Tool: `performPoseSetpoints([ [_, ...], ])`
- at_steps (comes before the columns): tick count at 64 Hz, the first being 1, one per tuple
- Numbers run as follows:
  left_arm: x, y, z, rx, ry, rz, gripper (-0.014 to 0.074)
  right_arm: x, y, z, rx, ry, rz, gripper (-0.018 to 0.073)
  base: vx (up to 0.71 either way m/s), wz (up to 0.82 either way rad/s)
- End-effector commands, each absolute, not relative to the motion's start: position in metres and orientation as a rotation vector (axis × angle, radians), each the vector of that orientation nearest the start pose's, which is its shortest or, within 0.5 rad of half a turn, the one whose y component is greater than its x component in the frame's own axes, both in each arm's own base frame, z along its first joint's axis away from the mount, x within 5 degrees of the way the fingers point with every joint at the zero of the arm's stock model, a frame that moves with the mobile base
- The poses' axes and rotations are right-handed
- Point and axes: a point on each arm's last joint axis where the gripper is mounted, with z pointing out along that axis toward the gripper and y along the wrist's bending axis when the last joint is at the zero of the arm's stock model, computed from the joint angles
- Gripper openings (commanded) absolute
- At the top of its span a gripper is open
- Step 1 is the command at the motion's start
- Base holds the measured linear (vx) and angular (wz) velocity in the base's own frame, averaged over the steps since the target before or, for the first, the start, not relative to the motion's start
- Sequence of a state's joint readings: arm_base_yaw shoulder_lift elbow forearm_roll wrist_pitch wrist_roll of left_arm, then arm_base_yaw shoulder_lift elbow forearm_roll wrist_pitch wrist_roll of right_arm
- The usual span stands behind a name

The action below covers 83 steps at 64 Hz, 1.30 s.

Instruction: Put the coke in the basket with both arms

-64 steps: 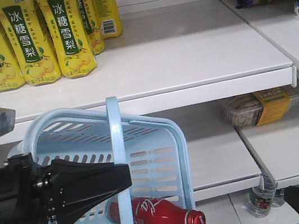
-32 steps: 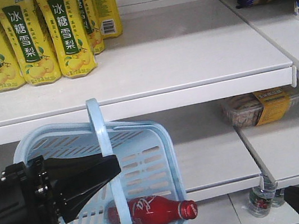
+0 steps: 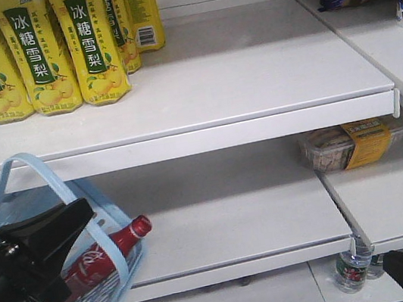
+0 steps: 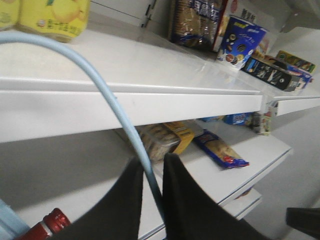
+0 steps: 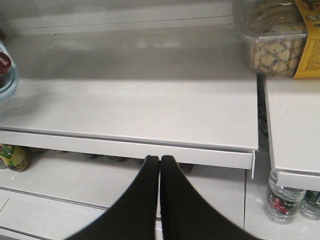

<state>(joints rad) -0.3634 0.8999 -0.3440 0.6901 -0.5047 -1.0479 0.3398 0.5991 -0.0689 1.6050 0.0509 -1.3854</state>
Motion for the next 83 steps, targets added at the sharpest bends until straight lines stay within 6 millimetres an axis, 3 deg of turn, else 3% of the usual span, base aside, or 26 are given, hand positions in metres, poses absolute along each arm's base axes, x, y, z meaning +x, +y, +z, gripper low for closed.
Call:
performPoseSetpoints([
  [1, 0.145, -0.085, 0.295, 0.221, 1.514, -0.869, -0.0006, 0.102, 0.042, 0.196, -0.160, 2.005, 0.422, -0.0005, 0.00, 0.00],
  [20, 0.134, -0.063, 0.286, 0.029, 1.525, -0.758, -0.0006, 0.102, 0.042, 0.196, -0.160, 2.005, 0.422, -0.0005, 0.00, 0.00],
  [49, 0.111, -0.046, 0.286, 0.120, 1.566, -0.507, -0.0006, 0.102, 0.042, 0.196, -0.160, 2.005, 0.422, -0.0005, 0.00, 0.00],
  [68, 0.098, -0.038, 0.282, 0.109, 1.629, -0.468, -0.0006, 0.102, 0.042, 0.196, -0.160, 2.005, 0.422, -0.0005, 0.00, 0.00],
  [83, 0.091, -0.034, 0.267, 0.100, 1.679, -0.455, -0.0006, 0.102, 0.042, 0.196, -0.160, 2.005, 0.422, -0.0005, 0.00, 0.00],
])
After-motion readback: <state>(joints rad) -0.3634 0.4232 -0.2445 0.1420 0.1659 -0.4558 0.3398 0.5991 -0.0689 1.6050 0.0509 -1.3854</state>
